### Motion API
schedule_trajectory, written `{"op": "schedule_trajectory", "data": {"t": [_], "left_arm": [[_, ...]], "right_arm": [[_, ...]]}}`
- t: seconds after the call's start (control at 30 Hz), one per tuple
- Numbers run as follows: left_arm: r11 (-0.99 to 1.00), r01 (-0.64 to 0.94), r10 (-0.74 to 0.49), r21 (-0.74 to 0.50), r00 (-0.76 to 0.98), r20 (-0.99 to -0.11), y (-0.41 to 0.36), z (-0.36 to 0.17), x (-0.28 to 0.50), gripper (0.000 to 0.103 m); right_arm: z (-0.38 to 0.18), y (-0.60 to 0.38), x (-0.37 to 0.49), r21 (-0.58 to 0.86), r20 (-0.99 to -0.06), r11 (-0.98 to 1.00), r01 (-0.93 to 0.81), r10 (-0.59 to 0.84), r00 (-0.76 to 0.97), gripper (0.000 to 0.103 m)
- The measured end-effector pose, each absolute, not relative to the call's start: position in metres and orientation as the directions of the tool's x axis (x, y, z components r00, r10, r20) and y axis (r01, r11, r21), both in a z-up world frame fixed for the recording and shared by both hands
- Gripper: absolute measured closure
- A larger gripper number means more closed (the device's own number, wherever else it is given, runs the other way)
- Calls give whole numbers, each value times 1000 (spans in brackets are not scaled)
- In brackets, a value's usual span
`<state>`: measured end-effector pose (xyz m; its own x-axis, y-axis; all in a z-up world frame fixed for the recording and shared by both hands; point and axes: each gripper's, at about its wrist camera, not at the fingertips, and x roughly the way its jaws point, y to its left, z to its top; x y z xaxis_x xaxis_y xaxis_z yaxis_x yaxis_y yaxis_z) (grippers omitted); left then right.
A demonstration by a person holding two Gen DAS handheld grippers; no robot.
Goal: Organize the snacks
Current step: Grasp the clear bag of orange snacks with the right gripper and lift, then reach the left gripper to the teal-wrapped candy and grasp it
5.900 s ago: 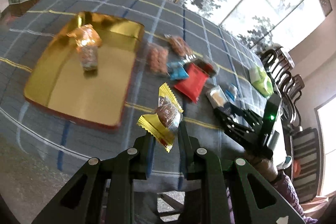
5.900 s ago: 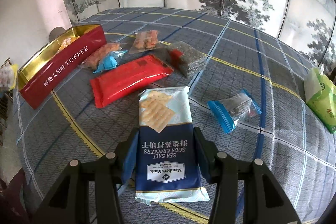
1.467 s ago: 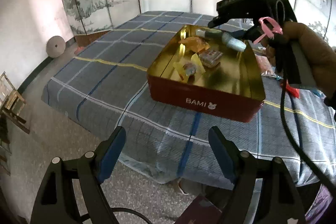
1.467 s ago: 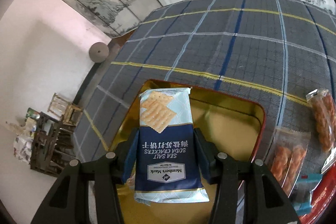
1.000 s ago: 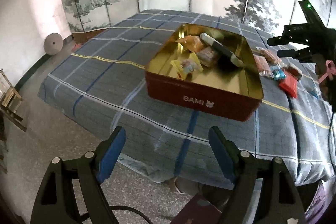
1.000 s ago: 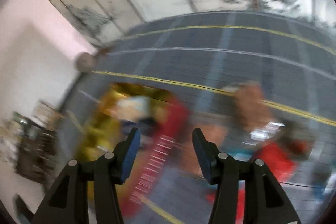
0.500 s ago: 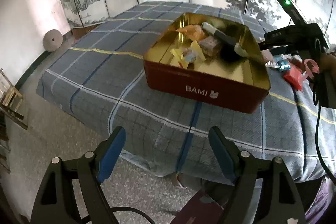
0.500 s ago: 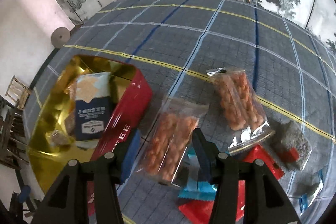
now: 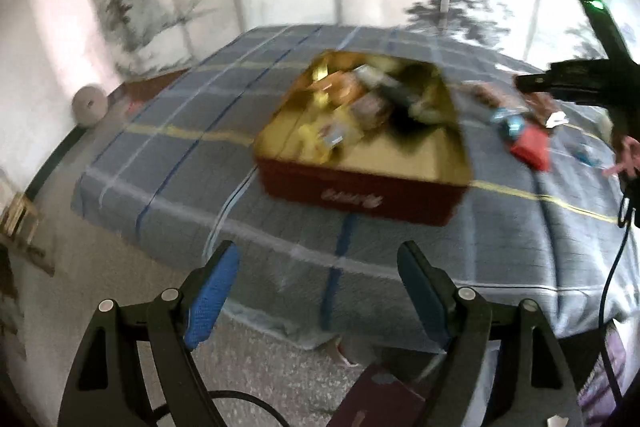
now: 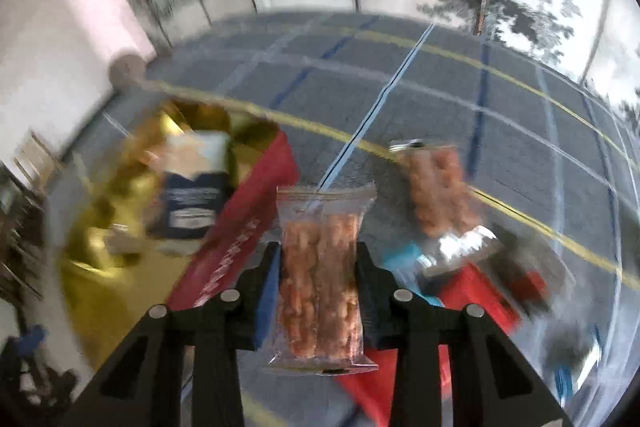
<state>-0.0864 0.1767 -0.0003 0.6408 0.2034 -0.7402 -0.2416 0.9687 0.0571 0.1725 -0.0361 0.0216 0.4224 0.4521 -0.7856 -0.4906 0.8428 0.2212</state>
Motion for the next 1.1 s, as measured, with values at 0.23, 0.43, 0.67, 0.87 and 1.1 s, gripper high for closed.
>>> {"op": "schedule_trajectory", "data": {"t": [0.23, 0.43, 0.67, 0.87, 1.1], "left_arm": [[992, -32, -72, -124, 664, -744, 140, 41, -46, 20], [979, 20, -172, -202, 609, -775, 109, 51, 25, 15], [945, -10, -288, -327, 452, -844, 79, 28, 125, 17], [897, -146, -356, -418, 323, -877, 79, -10, 178, 25], [897, -188, -340, -400, 285, -896, 68, -26, 199, 27]], "right_arm": [[31, -185, 130, 174, -757, 944, -281, 311, 574, 67], [-6, -263, 113, 137, -778, 983, -122, 183, 601, 67], [-29, -286, 118, 94, -770, 990, -103, 138, 623, 67], [-43, -297, 124, 151, -765, 982, -116, 190, 616, 67], [-44, -303, 122, 215, -750, 968, -130, 249, 612, 68]]}}
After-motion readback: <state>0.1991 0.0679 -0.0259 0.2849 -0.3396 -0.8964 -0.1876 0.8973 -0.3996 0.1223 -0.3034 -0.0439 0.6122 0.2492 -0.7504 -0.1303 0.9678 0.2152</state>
